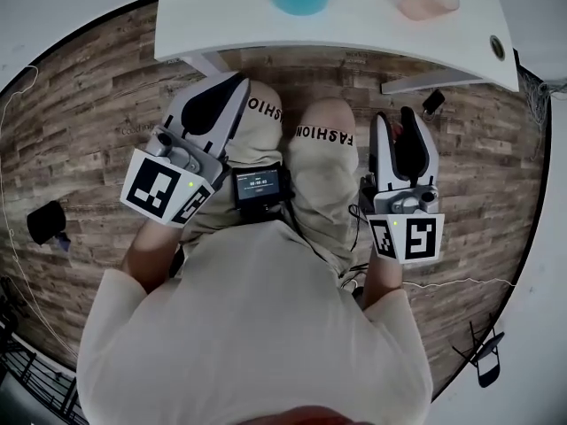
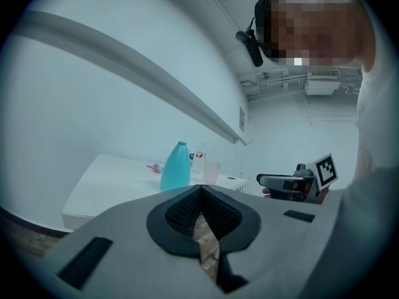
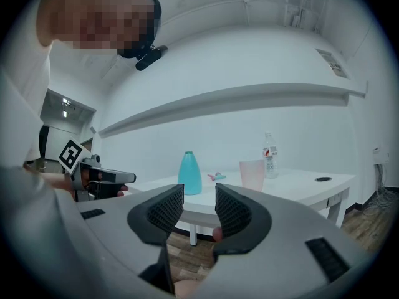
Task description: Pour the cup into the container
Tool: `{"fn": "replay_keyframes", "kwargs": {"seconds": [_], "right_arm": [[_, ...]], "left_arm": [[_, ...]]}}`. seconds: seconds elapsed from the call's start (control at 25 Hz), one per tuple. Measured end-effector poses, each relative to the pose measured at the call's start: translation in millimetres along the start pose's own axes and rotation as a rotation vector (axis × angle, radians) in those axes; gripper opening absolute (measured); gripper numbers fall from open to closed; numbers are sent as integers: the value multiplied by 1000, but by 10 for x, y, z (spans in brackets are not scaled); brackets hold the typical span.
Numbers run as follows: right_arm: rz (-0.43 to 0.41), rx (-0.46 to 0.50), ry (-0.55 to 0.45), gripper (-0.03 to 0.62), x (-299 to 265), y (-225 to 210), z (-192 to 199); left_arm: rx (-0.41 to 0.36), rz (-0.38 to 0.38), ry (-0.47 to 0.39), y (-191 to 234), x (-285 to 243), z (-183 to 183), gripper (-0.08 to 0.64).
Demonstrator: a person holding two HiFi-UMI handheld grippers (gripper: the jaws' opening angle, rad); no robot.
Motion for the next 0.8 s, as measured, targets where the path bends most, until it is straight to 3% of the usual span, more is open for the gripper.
{"fn": "replay_keyframes", "kwargs": {"seconds": [0.44, 0.8], "right_arm": [[-36, -2, 3, 147, -291, -149, 47], [-43, 9, -25, 149, -461, -209, -82]], "left_arm": [[71, -25, 55, 165, -149, 114, 12], [38, -43, 41, 224, -155, -68, 12]]}}
Point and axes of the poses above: the fingertips, and each gripper's own axes: x backward along the fingers, y to its left, z out of its underside, the point moved 7 cm from there along x, backward along the fingers, and after that the axes turned 3 degrees about -y, right-handed, at the moved point
